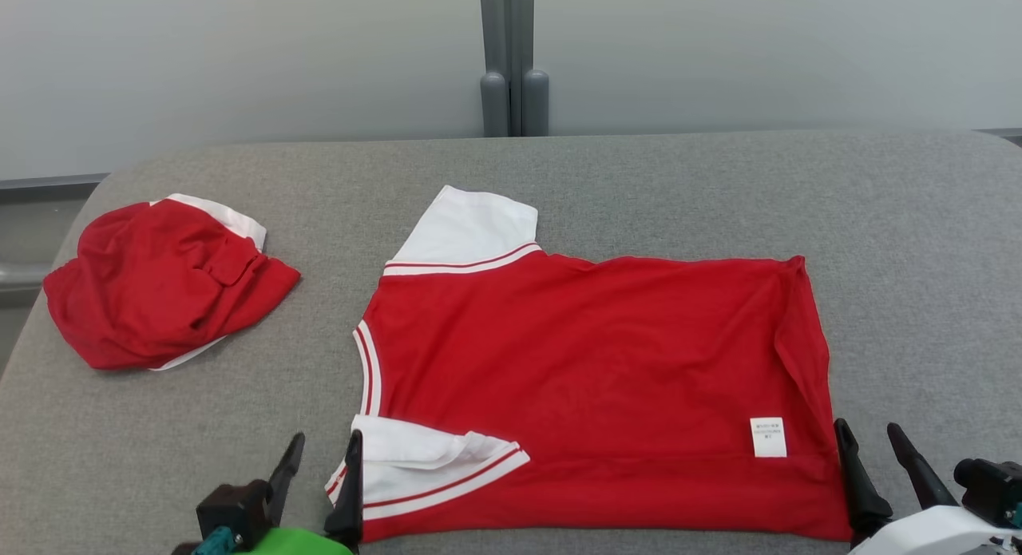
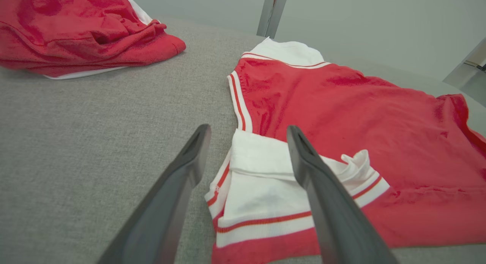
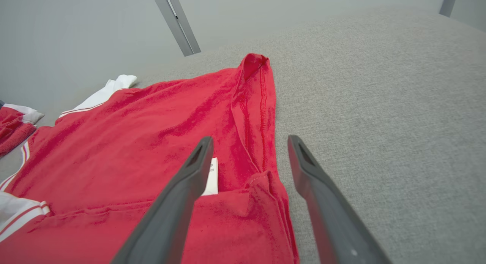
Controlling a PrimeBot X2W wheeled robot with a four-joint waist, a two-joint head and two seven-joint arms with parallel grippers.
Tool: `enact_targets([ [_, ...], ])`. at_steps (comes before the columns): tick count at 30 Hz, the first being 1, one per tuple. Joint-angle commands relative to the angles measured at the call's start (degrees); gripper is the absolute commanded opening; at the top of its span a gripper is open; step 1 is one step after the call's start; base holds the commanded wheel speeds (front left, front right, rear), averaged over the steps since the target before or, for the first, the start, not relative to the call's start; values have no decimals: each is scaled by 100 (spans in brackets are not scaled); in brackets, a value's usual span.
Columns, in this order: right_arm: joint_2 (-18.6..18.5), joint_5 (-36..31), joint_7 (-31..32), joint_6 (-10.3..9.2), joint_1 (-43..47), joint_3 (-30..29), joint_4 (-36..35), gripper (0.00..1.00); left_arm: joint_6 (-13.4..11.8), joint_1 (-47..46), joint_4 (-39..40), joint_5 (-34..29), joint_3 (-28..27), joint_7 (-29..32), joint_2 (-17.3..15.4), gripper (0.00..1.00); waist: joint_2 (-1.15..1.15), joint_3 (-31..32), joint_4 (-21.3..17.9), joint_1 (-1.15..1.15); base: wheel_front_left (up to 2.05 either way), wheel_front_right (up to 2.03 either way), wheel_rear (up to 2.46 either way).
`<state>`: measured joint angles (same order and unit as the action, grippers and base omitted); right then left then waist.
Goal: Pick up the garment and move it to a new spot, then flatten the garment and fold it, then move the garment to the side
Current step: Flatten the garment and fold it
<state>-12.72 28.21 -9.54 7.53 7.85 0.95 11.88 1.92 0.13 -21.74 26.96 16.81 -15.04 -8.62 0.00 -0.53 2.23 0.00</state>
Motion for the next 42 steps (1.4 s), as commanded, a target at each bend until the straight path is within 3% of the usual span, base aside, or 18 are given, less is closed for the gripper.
enact_targets([
  [1,35,-119,-74,-9,-68,-10,-84,100,-42,-113,111,-139,-71,-13,-63,100,0,33,4,0,0,0,0],
  [11,266,-931,-472,-9,-415,138,-614,100,-179,-391,795,-836,-650,-10,-116,100,0,77,-68,0,0,0,0],
  [17,385,-1163,-551,-9,-477,131,-743,100,-58,-423,848,-1032,-960,-10,-22,100,0,73,-107,0,0,0,0],
  [27,547,-1337,-569,-9,-178,-70,-980,100,426,35,1139,-1165,-1228,-10,32,100,0,80,-140,0,0,0,0],
  [42,552,-1406,-571,-9,-92,-140,-825,100,541,103,1083,-1359,-1449,-11,146,100,0,61,-111,0,0,0,0],
])
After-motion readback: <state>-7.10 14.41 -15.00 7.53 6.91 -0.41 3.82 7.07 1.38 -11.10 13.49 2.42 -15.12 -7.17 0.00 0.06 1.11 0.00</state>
